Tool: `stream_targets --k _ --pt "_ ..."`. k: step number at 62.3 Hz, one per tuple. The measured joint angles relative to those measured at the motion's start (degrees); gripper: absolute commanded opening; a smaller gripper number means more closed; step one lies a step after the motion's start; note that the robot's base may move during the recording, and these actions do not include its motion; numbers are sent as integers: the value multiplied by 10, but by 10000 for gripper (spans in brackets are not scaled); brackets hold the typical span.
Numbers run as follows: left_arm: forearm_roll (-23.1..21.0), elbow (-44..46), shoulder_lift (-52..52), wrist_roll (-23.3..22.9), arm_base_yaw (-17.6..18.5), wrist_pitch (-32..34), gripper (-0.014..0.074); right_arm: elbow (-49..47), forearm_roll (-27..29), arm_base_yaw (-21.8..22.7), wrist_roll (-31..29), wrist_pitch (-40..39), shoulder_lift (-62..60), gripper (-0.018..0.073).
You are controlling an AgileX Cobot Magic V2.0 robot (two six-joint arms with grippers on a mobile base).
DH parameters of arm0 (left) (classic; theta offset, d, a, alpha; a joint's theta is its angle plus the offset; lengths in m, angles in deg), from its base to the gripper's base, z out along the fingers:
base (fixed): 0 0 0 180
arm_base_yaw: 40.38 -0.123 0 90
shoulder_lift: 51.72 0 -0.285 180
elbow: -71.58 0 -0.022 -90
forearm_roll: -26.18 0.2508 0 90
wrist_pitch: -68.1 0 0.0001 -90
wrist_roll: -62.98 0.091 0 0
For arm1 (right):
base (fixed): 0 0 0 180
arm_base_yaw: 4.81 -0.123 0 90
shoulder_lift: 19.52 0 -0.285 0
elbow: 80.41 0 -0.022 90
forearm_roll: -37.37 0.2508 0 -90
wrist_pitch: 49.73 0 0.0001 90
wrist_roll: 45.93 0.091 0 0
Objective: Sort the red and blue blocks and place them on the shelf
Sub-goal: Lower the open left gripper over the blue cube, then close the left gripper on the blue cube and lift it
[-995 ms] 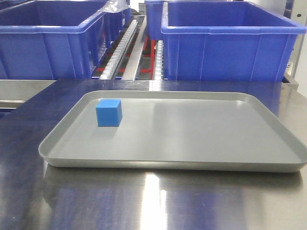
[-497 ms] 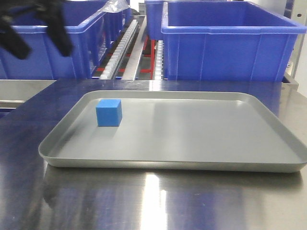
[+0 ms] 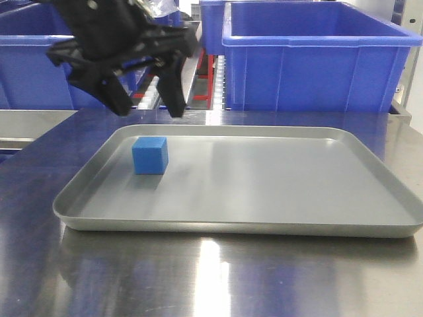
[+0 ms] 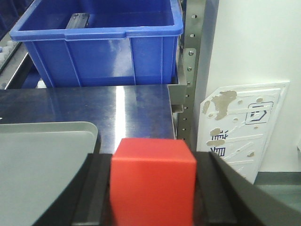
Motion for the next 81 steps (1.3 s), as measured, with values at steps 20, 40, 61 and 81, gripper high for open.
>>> stream_targets --k 20,40,61,81 --pt "22 1 38 -36 2 3 521 0 0 0 0 0 0 57" --pt "27 2 67 -43 2 8 501 0 0 0 0 0 0 57" --pt "27 2 70 -44 0 11 492 0 0 0 0 0 0 57" --pt "27 2 75 -45 -5 11 491 0 0 0 0 0 0 57"
